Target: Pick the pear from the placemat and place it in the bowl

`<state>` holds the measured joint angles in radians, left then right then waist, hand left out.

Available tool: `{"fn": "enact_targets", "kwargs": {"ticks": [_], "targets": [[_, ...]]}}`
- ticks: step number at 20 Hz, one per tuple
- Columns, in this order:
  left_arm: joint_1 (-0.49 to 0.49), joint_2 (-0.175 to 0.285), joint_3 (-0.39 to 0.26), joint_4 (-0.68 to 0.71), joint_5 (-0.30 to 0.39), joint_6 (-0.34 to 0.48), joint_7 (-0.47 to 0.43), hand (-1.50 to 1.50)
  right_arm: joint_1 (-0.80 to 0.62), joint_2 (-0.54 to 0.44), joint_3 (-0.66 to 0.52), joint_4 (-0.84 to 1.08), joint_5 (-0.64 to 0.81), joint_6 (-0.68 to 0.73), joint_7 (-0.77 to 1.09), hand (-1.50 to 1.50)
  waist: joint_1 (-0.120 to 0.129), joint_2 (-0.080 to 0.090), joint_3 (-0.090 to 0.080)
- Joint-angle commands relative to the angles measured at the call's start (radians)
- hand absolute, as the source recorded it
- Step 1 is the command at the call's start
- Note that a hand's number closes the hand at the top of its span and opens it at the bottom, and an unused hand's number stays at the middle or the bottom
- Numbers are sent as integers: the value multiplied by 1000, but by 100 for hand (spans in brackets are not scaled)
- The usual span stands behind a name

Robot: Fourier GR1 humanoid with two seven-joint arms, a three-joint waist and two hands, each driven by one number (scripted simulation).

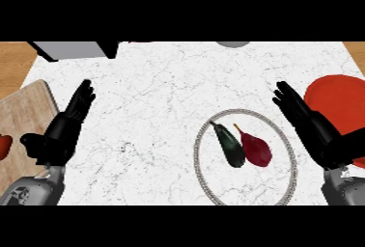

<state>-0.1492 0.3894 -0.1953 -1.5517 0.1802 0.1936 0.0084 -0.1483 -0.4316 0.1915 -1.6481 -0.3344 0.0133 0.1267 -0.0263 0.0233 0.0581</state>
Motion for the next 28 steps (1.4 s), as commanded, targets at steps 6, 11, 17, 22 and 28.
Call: {"fn": "enact_targets", "kwargs": {"ticks": [6, 11, 17, 22, 28], "targets": [[-33, -20, 143, -54, 189, -70, -19, 0, -198, -9, 158, 95, 221, 27, 51, -150, 79, -19, -61], [-5, -54, 146, -34, 248, -105, -12, 0, -184, -49, 167, 249, 638, -286, 4, -150, 63, -16, -59], [-9, -33, 196, 18, 265, -160, -42, 0, -374, -66, 220, 319, 819, -240, 62, -150, 45, -20, -59], [-5, -51, 171, -35, 265, -128, 8, 0, -514, -146, 330, 353, 857, 109, 314, -150, 59, -27, -62], [-8, -49, 162, -3, 248, -145, -14, 0, -598, -121, 477, 446, 803, 572, 524, -150, 76, -24, -69]]}}
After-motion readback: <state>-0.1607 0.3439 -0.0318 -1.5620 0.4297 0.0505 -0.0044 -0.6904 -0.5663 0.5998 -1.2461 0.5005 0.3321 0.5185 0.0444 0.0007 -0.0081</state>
